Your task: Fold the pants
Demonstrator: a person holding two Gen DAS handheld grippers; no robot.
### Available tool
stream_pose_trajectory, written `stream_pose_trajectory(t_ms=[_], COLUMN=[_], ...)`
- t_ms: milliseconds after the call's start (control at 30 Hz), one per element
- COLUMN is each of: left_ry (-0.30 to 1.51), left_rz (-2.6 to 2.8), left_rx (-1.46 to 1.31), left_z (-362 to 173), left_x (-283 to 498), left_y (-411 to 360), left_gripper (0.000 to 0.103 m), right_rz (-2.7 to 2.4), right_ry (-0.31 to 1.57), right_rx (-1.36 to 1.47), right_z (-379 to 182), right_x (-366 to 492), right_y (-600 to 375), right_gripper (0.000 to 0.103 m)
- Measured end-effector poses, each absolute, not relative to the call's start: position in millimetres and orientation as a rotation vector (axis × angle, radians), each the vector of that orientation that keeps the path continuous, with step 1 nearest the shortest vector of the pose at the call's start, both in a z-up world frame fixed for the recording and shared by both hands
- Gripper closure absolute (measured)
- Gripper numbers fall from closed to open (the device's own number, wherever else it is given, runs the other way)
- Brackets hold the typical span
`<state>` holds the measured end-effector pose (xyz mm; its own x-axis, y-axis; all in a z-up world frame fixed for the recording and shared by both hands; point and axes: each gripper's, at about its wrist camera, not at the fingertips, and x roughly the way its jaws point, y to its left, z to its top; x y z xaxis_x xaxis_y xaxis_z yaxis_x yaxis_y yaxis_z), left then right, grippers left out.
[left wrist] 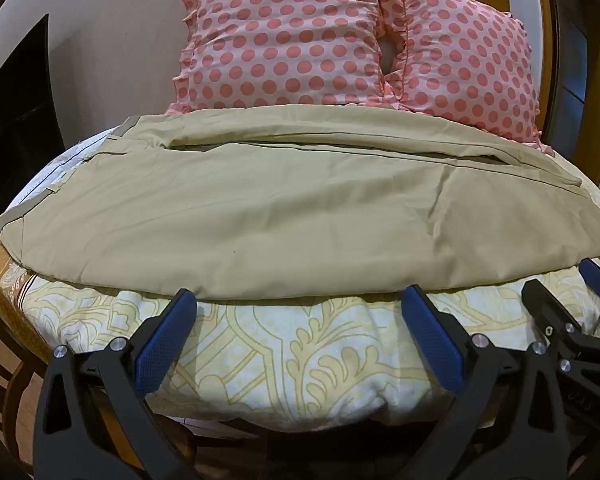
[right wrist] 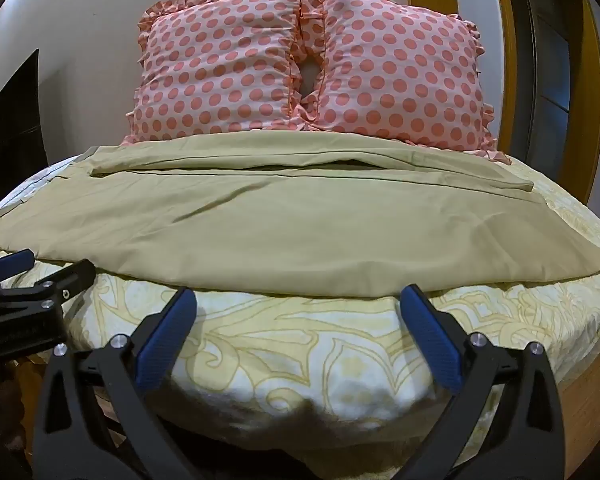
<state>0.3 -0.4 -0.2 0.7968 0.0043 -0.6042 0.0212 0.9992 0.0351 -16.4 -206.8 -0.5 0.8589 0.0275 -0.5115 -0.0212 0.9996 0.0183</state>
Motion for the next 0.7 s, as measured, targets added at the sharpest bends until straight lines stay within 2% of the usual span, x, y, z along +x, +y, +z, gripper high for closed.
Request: stream_pose_trajectory(t_ms=[700], left_ry=[0.642], left_rz=[-0.01], left_rx=[0.038], left_z=[0.1], left_x=[0.0], left_y=[-0.4], left_gripper=[0.001], right_rz=[0.025], right_ry=[0.54], right_rx=[0.012], right_z=[-0.3], right_x=[-16.6], right_y=[-207.2], right_gripper=[0.002])
